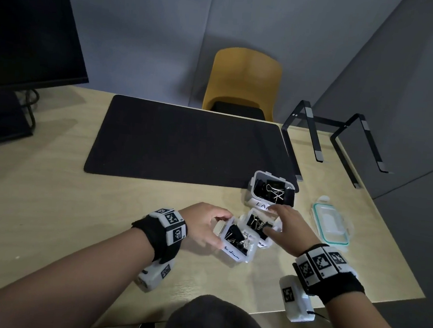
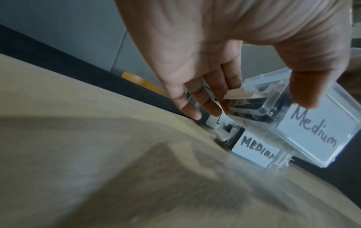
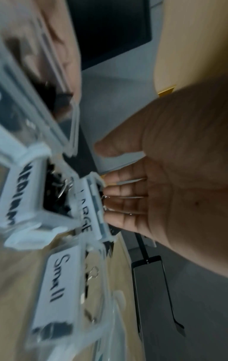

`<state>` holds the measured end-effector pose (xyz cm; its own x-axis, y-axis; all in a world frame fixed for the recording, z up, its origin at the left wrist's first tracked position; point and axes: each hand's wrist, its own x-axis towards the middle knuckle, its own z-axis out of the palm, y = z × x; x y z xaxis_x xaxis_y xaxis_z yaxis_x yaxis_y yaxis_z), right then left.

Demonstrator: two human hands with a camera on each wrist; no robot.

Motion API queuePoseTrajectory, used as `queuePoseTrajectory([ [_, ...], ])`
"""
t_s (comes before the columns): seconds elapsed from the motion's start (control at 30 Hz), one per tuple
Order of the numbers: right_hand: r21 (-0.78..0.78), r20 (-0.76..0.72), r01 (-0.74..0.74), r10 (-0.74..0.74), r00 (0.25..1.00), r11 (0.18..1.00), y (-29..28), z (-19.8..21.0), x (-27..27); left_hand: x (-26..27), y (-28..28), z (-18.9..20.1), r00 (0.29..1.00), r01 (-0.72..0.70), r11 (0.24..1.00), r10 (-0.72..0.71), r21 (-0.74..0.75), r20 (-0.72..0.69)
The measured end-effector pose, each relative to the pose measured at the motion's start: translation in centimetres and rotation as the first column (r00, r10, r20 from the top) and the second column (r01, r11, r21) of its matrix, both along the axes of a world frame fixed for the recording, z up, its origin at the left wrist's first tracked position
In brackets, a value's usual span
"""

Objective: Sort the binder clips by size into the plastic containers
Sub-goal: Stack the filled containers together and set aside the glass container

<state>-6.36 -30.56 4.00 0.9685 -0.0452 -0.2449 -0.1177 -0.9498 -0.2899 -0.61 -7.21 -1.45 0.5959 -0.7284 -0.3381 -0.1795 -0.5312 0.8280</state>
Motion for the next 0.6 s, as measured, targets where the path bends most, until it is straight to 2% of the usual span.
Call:
queuePoseTrajectory([
  [0.07,0.114,0.005,-0.017,0.017,1.000,0.993,0.2,1.4,-0.2,0.1,-0.7,0.5,1.000,-0.008,1.000,0.008,-0.024,0.016],
  [0.13,0.177,-0.070,-0.050,0.063,0.996,0.983,0.9,2.6,-0.4,0.3,-1.6,1.2,0.998,-0.011,0.999,0.013,-0.041,0.061],
  [0.27,0.049,-0.122,-0.154,0.159,0.980,0.987,1.3,2.7,-0.3,1.1,-3.8,2.1,0.995,-0.032,0.992,0.043,-0.119,0.090],
  [0.5,0.002,-0.063,-0.030,0.030,0.998,1.000,0.4,3.2,0.1,2.1,-5.7,0.7,0.998,-0.056,0.994,0.059,-0.096,0.023],
  [0.6,-0.026,-0.049,0.007,-0.008,0.999,1.000,-0.1,2.4,0.5,1.9,-5.7,-0.8,0.999,-0.054,0.998,0.054,-0.032,0.001],
])
